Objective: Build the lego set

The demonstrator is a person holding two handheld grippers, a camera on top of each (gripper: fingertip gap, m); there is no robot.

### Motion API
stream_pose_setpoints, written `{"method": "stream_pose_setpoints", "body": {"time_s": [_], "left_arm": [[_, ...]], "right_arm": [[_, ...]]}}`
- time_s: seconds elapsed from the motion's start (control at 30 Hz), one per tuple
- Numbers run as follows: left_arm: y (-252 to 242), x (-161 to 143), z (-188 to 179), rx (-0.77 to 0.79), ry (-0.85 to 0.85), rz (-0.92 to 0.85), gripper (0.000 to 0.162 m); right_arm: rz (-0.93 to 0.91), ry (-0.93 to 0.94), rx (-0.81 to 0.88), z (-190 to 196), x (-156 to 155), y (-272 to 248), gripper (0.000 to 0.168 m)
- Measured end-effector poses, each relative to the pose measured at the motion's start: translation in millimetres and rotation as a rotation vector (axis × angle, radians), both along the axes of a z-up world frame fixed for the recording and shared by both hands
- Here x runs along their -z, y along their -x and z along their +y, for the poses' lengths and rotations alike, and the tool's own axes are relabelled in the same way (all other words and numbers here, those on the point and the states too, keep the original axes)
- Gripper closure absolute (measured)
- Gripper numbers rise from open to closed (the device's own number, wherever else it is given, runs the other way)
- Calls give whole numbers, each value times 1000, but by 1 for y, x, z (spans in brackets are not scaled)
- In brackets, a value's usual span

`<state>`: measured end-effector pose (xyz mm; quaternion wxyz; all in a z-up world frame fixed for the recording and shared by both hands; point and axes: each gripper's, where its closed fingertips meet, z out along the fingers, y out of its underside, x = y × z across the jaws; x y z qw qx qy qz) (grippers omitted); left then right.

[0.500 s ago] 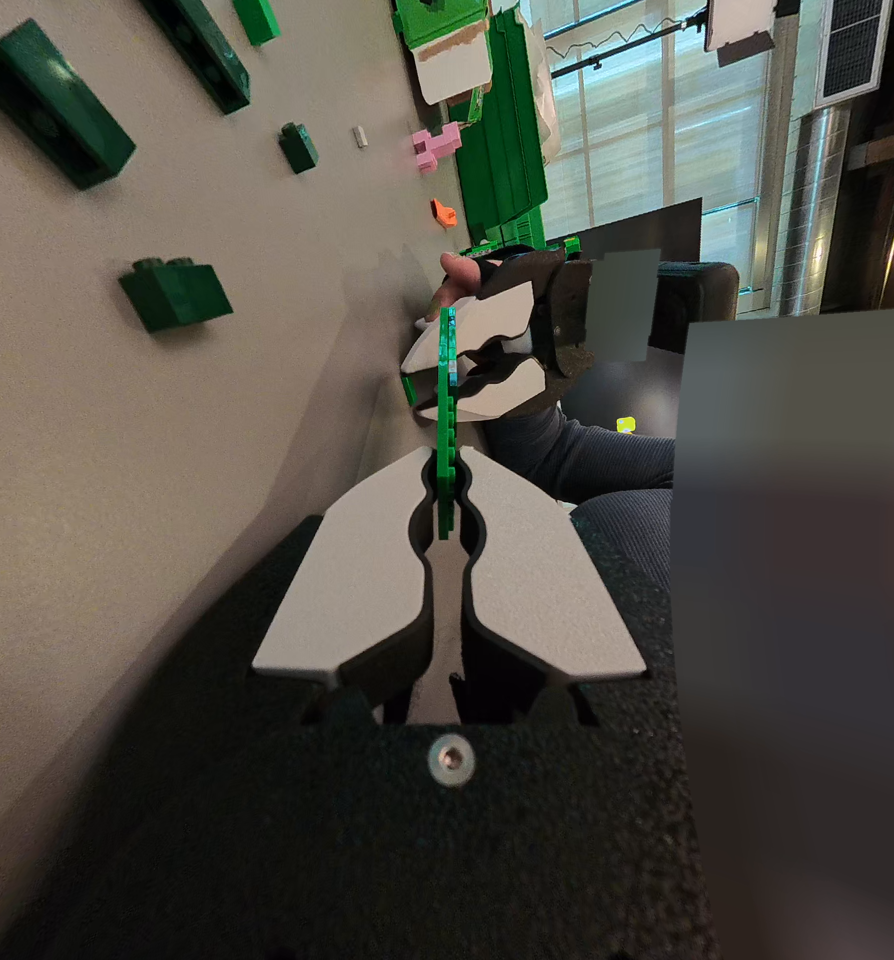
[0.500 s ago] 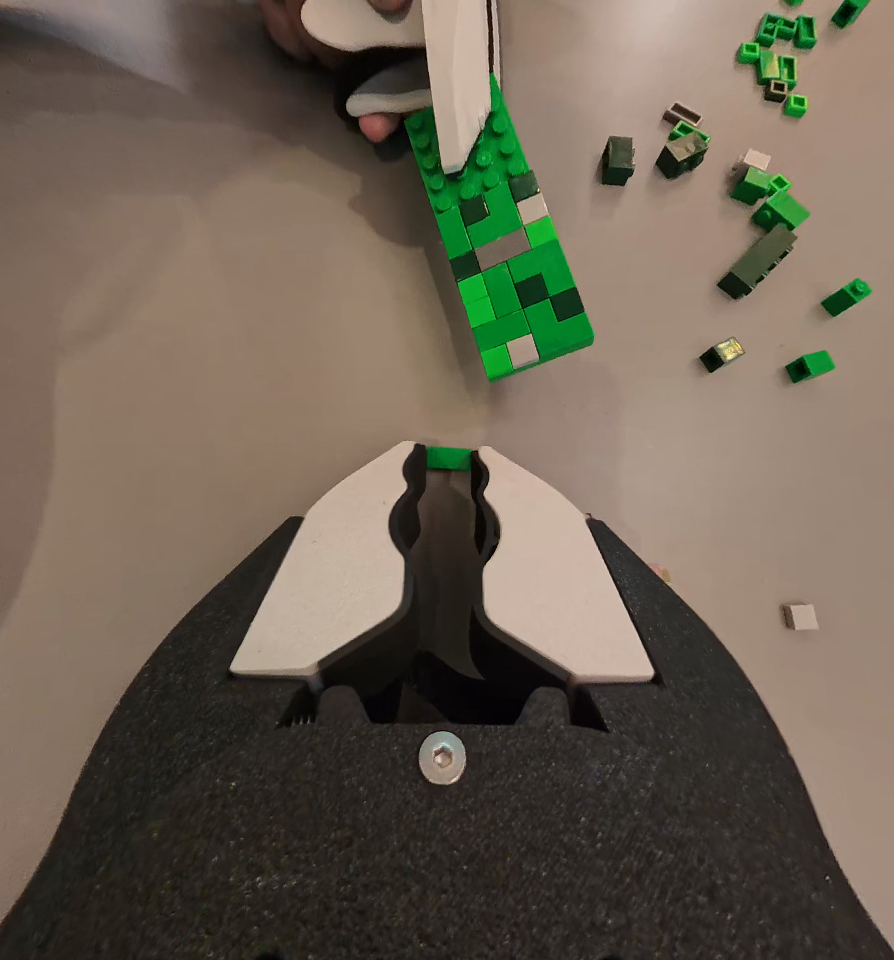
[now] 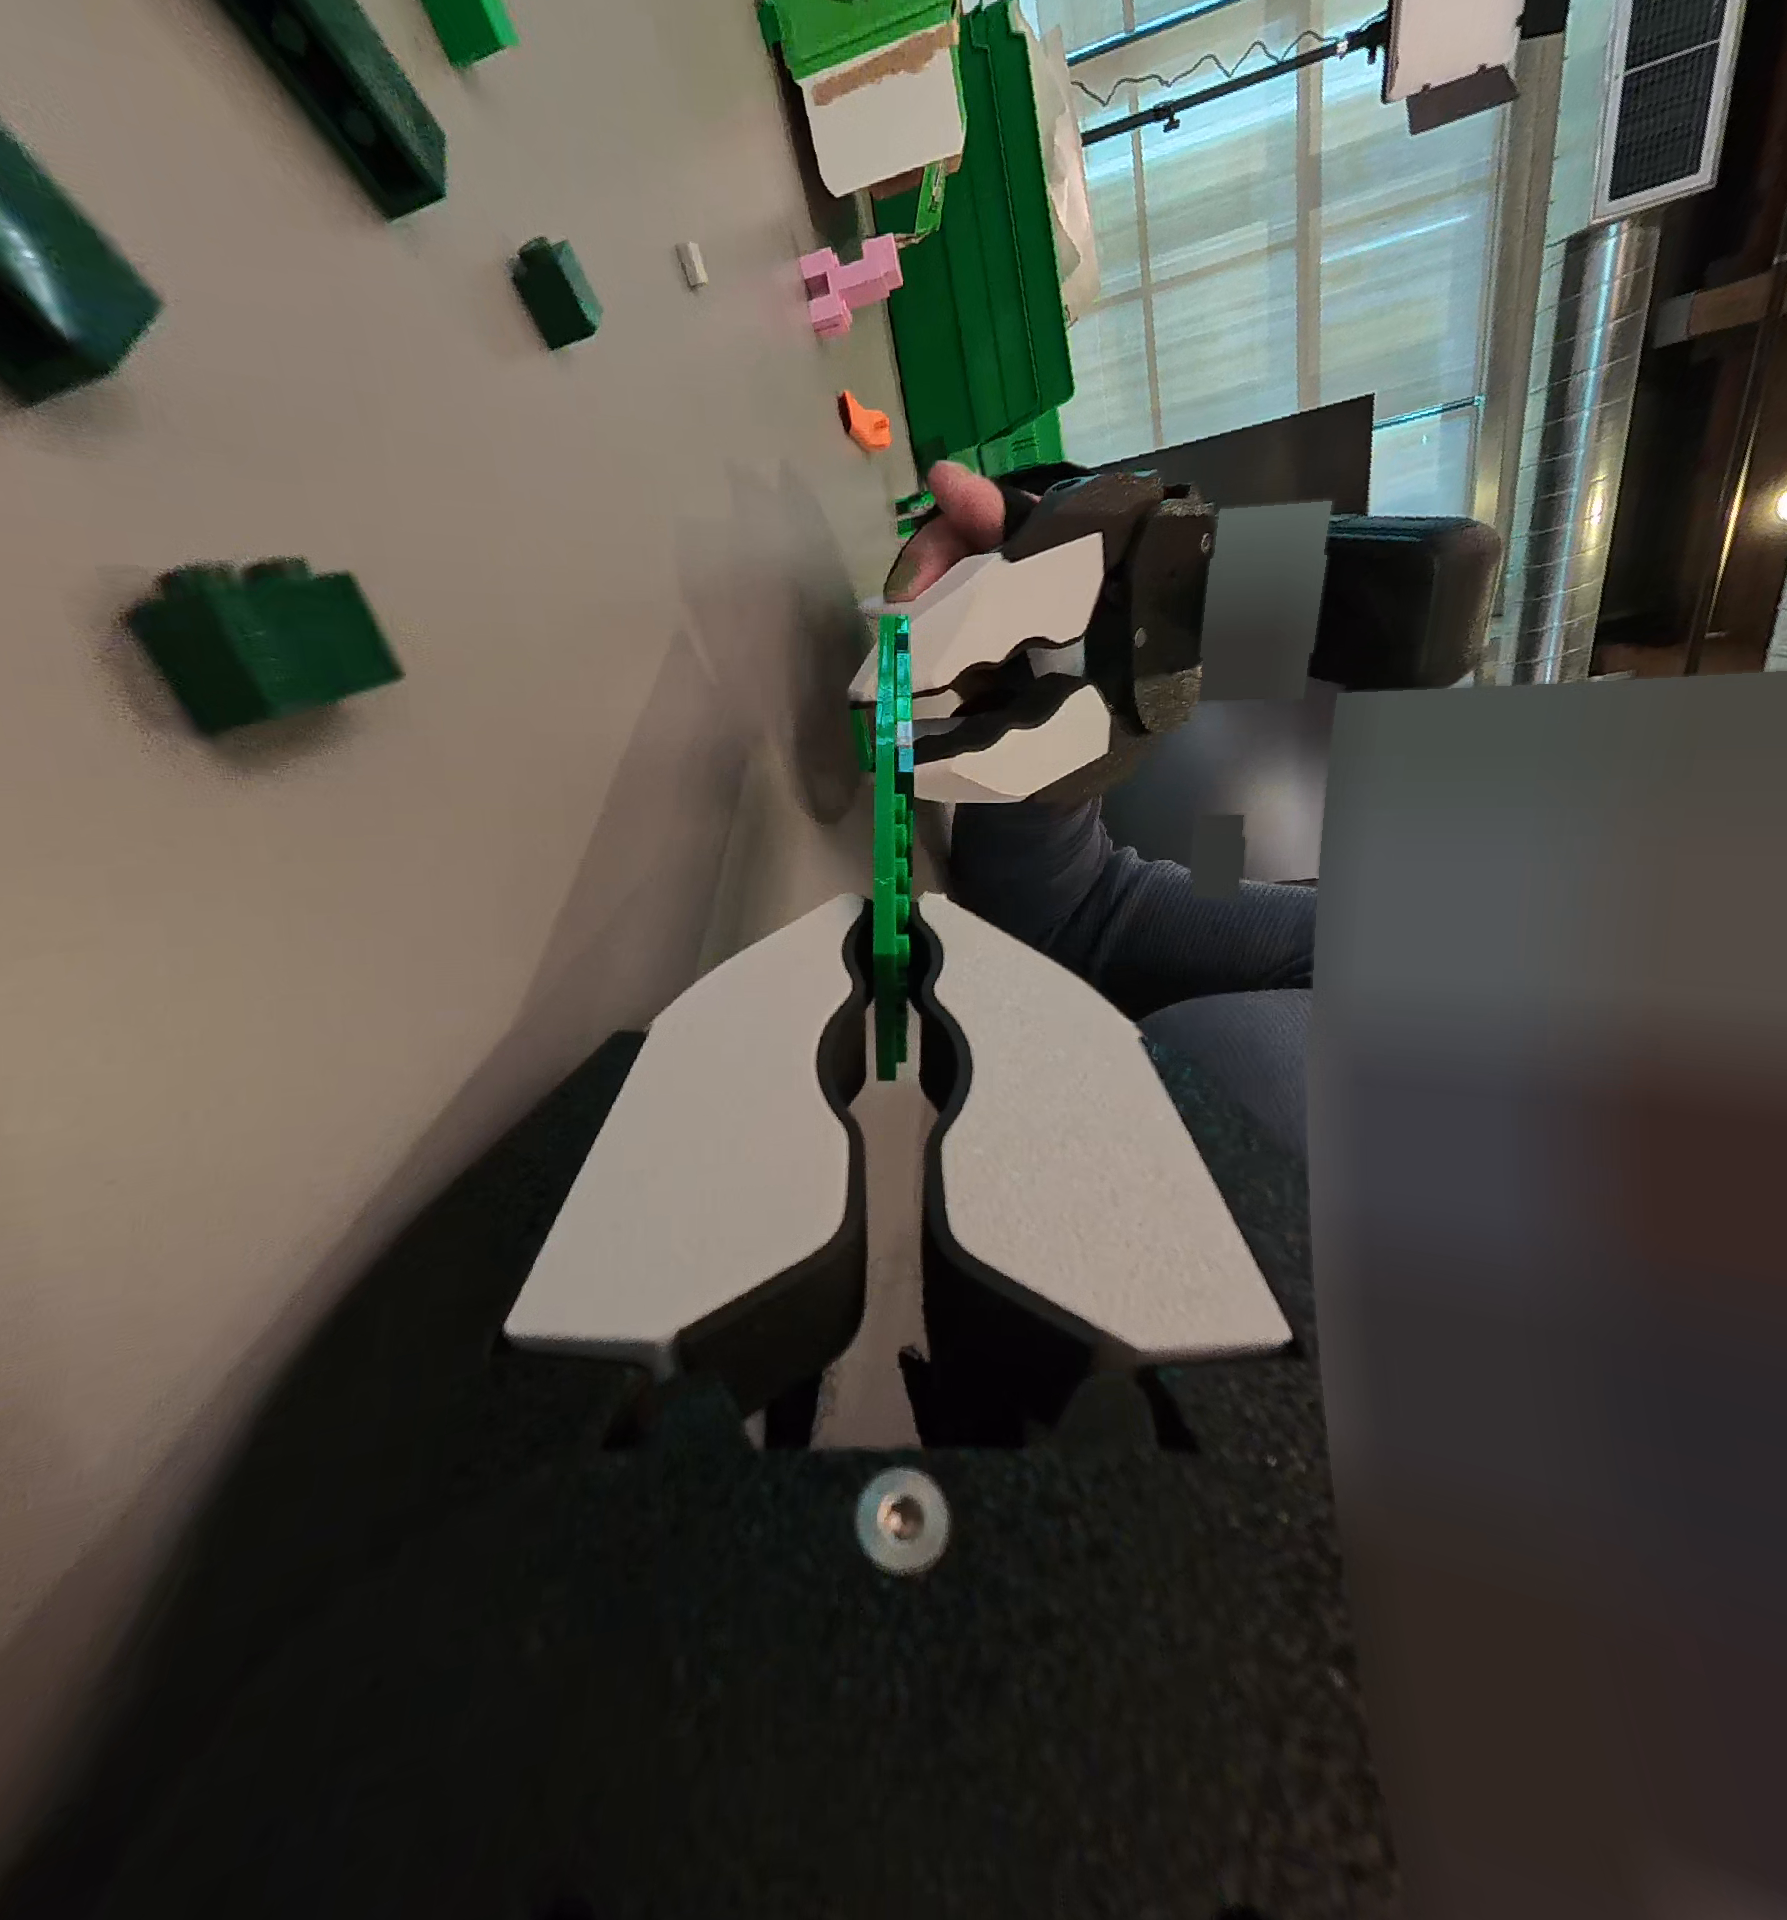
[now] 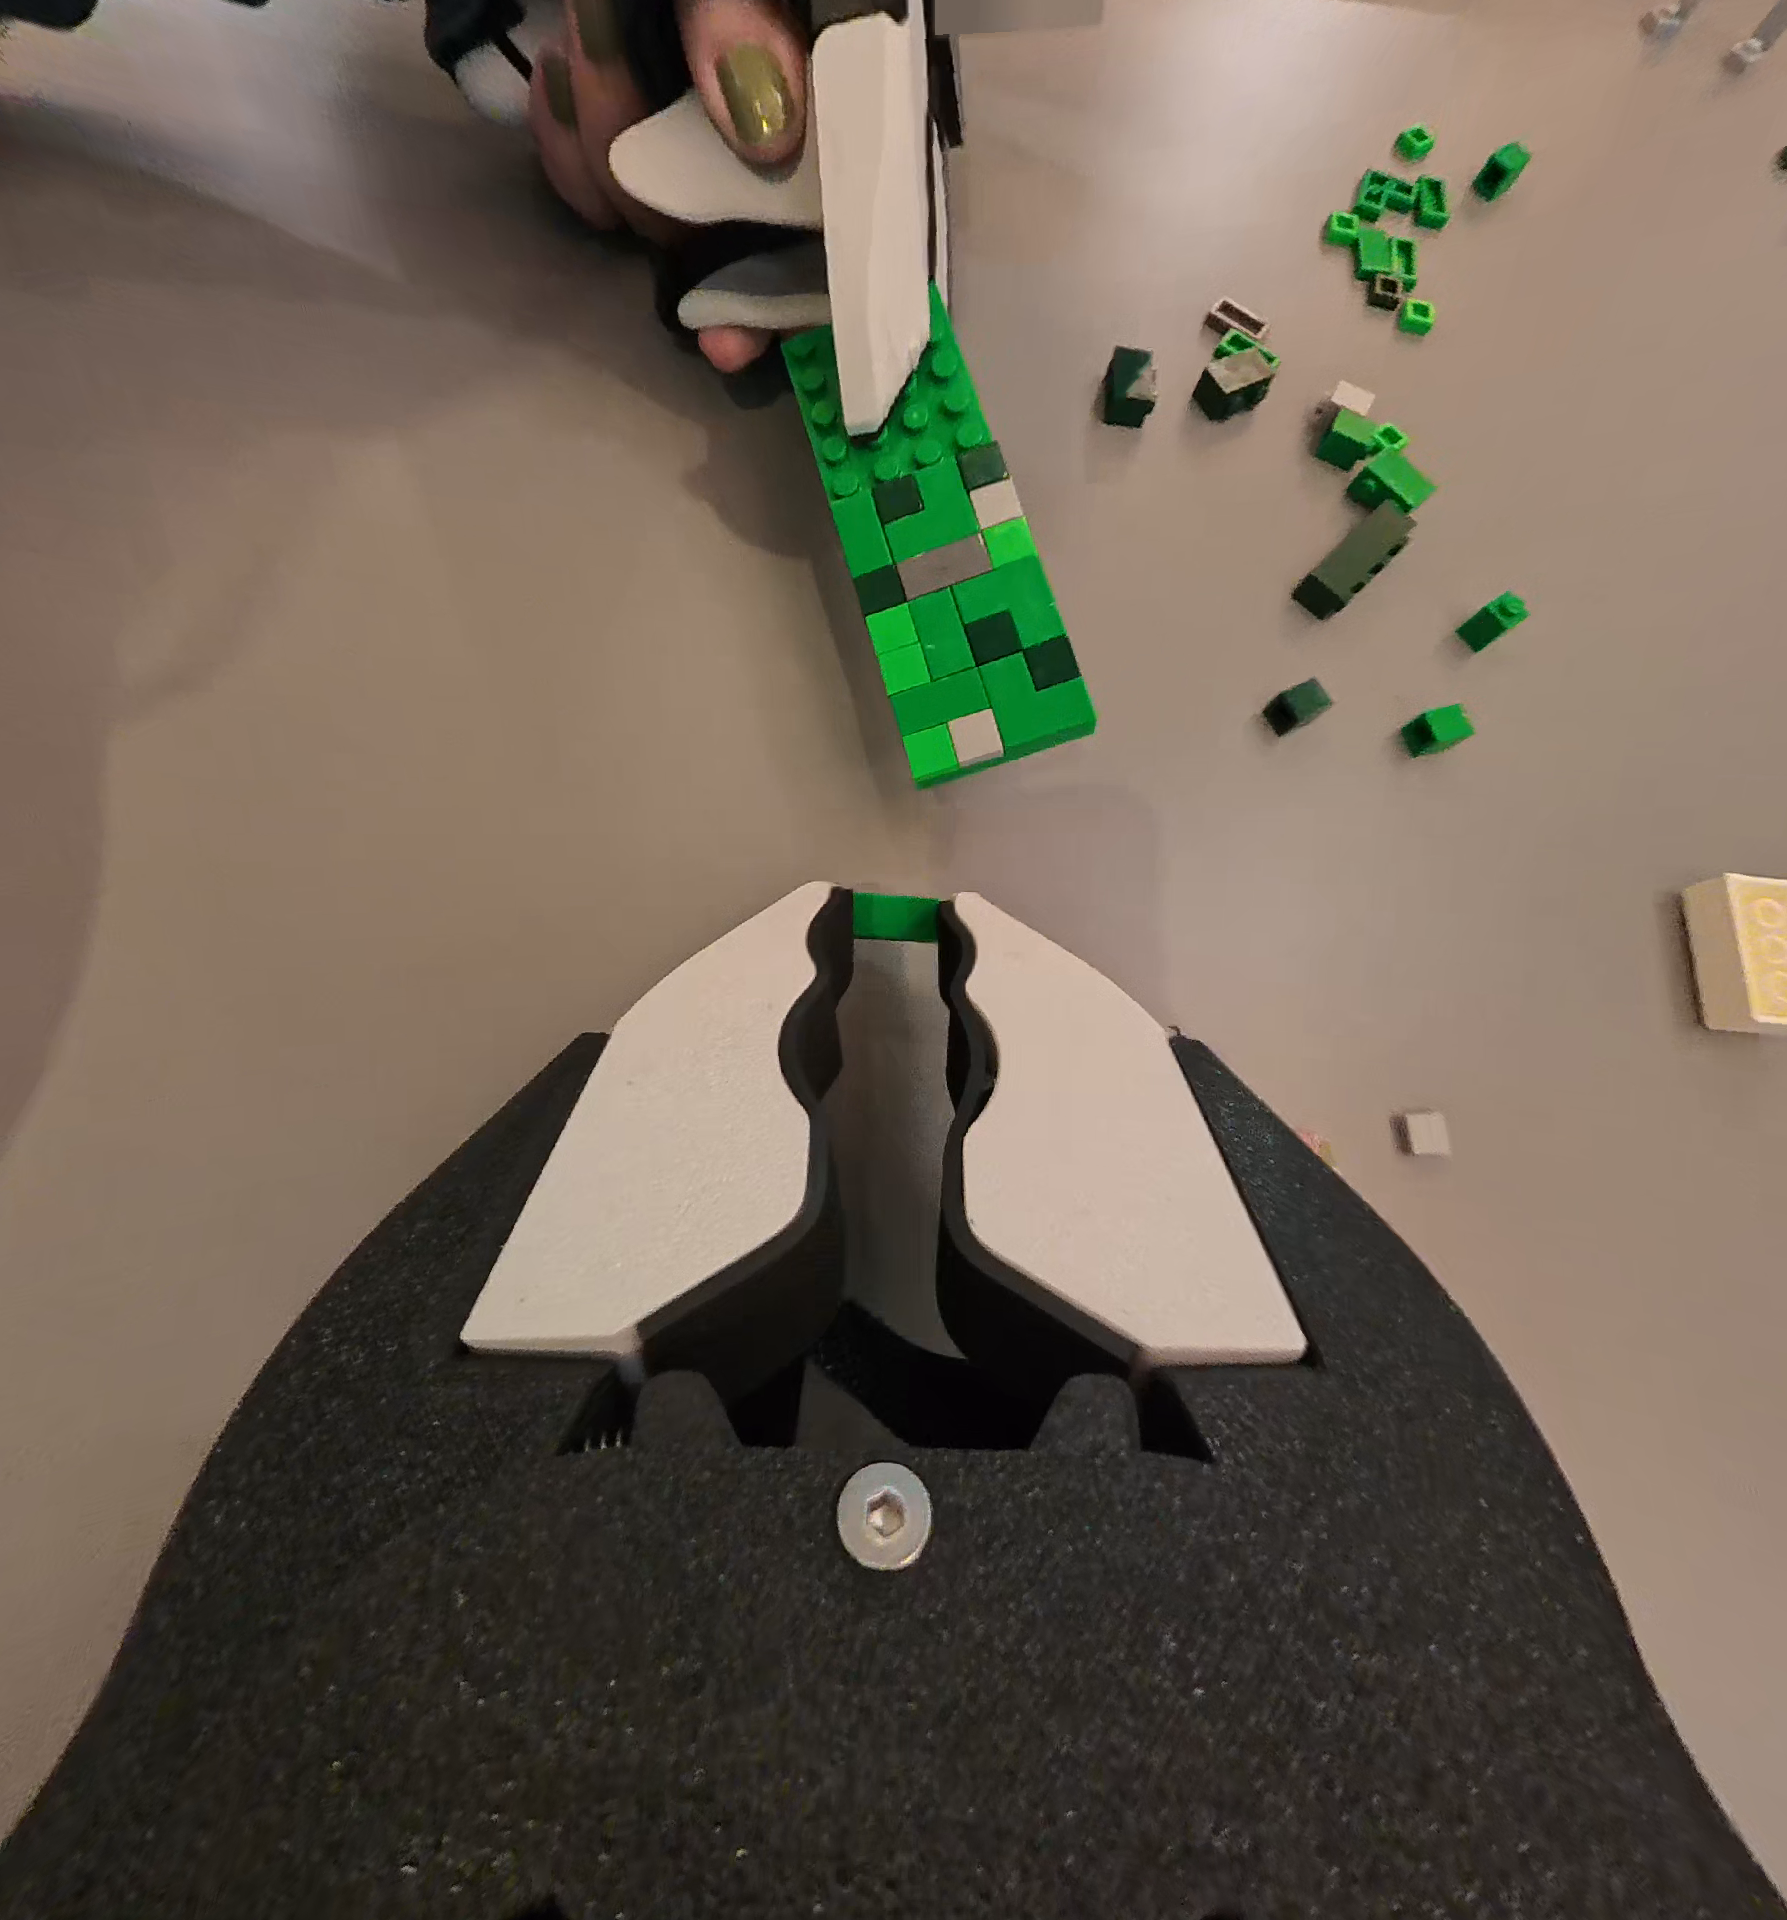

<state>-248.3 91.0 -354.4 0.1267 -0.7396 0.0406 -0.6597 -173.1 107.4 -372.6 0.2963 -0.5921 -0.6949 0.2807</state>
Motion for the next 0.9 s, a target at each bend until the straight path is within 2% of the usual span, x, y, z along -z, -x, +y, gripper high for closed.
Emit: {"method": "stream_pose_setpoints", "body": {"time_s": [0.4,0.9], "left_arm": [[-30,0,14,54,12,-7,158],[-58,0,12,123,2,-7,158]], "right_arm": [[60,-56,84,28,-31,-32,153],[117,-45,-16,7,-38,-18,153]]}}
